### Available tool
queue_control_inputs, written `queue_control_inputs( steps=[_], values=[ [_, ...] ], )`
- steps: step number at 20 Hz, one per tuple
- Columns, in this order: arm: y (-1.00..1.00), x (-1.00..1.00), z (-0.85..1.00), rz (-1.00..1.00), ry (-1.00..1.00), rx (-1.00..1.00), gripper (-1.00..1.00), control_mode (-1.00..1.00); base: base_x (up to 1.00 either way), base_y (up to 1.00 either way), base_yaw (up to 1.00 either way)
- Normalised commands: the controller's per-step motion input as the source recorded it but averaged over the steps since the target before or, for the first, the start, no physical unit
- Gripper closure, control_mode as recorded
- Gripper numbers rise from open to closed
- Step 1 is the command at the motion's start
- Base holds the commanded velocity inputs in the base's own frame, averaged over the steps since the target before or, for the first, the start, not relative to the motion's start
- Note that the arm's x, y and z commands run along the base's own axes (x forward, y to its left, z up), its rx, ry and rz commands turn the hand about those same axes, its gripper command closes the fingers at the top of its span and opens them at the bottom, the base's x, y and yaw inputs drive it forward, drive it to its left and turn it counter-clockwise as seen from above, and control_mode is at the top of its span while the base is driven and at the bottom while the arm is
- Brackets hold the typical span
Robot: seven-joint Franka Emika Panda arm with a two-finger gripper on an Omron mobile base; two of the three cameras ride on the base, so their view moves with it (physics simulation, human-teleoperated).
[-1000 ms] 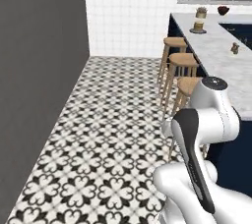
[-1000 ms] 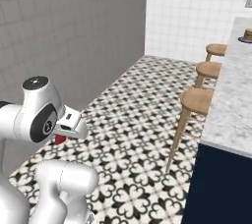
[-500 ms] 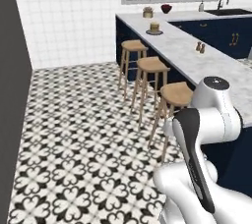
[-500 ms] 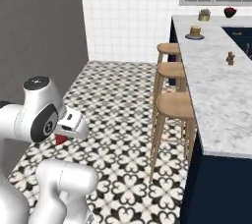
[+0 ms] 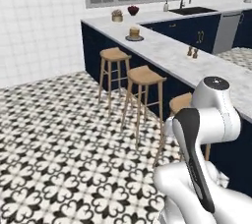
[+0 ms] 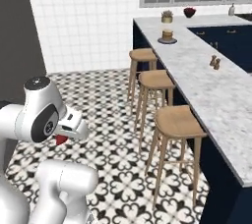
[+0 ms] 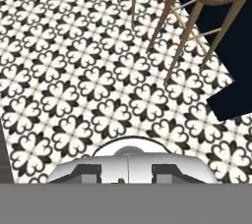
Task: Take the strawberry from the fridge and place it on top of the pancake, located on the dining counter.
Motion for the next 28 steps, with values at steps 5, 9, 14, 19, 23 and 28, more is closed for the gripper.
queue_control_inputs(
  steps=[5, 9, 14, 19, 23, 28],
  values=[
    [0.0, 0.0, 0.0, 0.0, 0.0, 0.0, 1.0, 1.0, 0.89, 0.97, -0.45],
    [0.0, 0.0, 0.0, 0.0, 0.0, 0.0, 1.0, 1.0, 0.9, 0.98, -0.48],
    [0.0, 0.0, 0.0, 0.0, 0.0, 0.0, 1.0, 1.0, 0.8, 0.93, -0.52],
    [0.0, 0.0, 0.0, 0.0, 0.0, 0.0, 1.0, 1.0, 0.89, 1.0, -0.48],
    [0.0, 0.0, 0.0, 0.0, 0.0, 0.0, 1.0, 1.0, 0.65, 1.0, -0.35],
    [0.0, 0.0, 0.0, 0.0, 0.0, 0.0, 1.0, 1.0, 0.52, 1.0, -0.32]
  ],
)
